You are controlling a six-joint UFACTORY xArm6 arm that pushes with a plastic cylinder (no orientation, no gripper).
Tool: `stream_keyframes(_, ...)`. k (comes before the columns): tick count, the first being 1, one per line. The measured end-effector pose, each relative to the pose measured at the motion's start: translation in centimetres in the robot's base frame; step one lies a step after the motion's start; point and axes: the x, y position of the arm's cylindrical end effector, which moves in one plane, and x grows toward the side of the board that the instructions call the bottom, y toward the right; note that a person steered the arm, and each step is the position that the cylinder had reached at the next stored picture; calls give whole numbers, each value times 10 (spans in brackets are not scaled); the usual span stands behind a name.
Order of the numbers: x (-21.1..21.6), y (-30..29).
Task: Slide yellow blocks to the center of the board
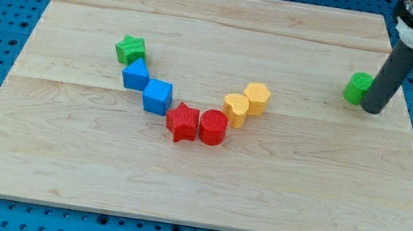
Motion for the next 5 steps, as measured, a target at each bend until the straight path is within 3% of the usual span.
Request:
stream_keyframes(2, 33, -84)
stream_keyframes(3, 33, -144)
stream_keyframes(5, 0, -200)
